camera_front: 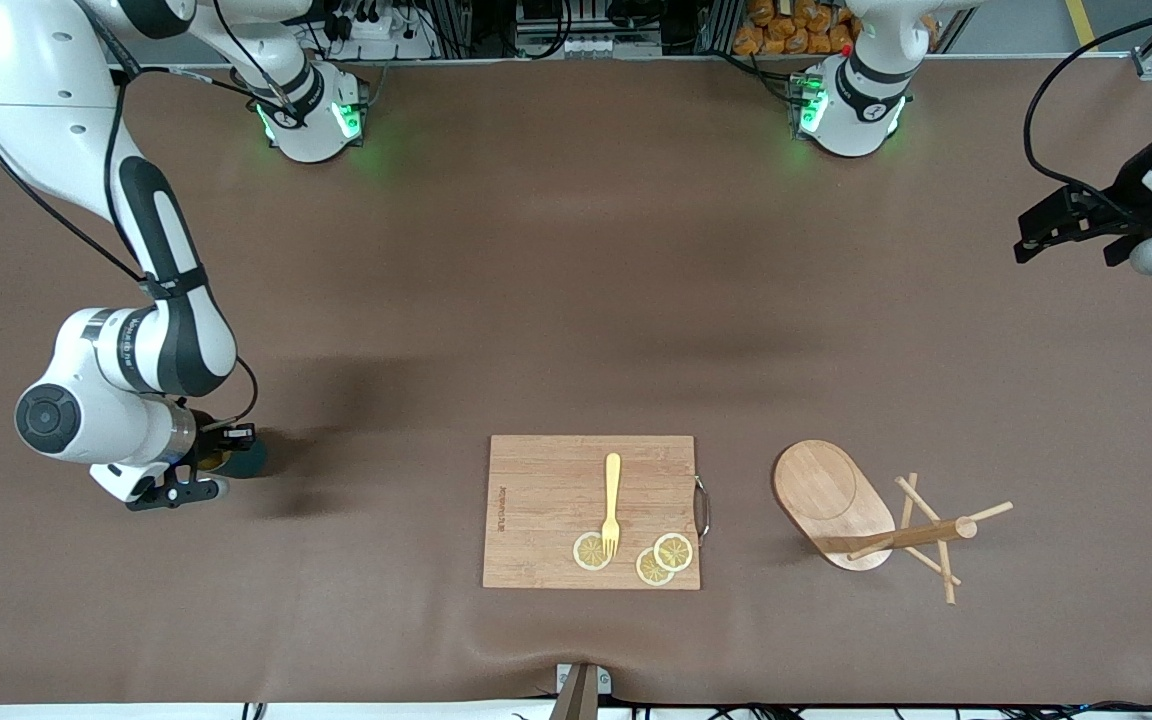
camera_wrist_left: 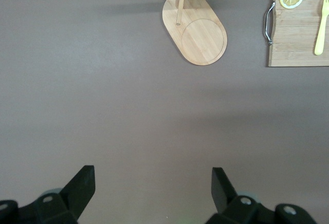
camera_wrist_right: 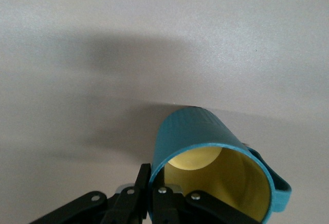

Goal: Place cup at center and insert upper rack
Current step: 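Reach the right gripper down to the teal mug and grasp it, then carry the teal mug with the right gripper to the table center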

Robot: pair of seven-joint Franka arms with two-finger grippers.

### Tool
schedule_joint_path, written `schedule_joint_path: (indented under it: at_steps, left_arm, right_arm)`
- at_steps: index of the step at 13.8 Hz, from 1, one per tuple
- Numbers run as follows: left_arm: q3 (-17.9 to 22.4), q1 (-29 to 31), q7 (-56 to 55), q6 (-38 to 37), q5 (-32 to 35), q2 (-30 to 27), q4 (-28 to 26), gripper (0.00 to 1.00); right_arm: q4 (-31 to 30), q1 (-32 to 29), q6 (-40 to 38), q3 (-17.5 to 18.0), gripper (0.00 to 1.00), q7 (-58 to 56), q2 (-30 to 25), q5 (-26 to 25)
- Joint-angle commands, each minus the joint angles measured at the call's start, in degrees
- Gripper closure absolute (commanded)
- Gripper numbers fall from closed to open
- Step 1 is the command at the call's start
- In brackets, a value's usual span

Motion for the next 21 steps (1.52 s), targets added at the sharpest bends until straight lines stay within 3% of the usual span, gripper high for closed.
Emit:
schedule_joint_path:
  at_steps: [1, 3, 6, 16, 21]
  left_arm:
    - [-0.4, 0.26, -0.78, 0.18, -1.02, 0.13, 0.33, 0.0]
    - [-0.92, 0.26, -0.78, 0.18, -1.02, 0.22, 0.51, 0.0]
    - [-0.93, 0.26, -0.78, 0.7, -0.94, 1.01, 0.68, 0.0]
    - [-0.84, 0.97, 0.36, 1.06, -0.32, 0.84, 0.25, 0.0]
    - [-0.31, 1.06, 0.37, 0.7, -0.23, 0.66, 0.16, 0.0]
  right_arm:
    - [1.03, 1.09, -0.6, 0.3, 1.0, -0.38, -1.09, 1.39]
    - [1.3, 2.32, -0.51, 1.26, 1.0, 0.41, -2.05, 1.48]
    - [1.3, 6.79, -0.51, 3.29, 1.0, 10.57, -3.81, 1.48]
    - [2.35, 35.0, -0.51, 3.29, 1.0, 49.6, -4.78, 1.48]
    - [2.35, 45.11, -0.42, 3.29, 1.0, 56.3, -4.26, 2.96]
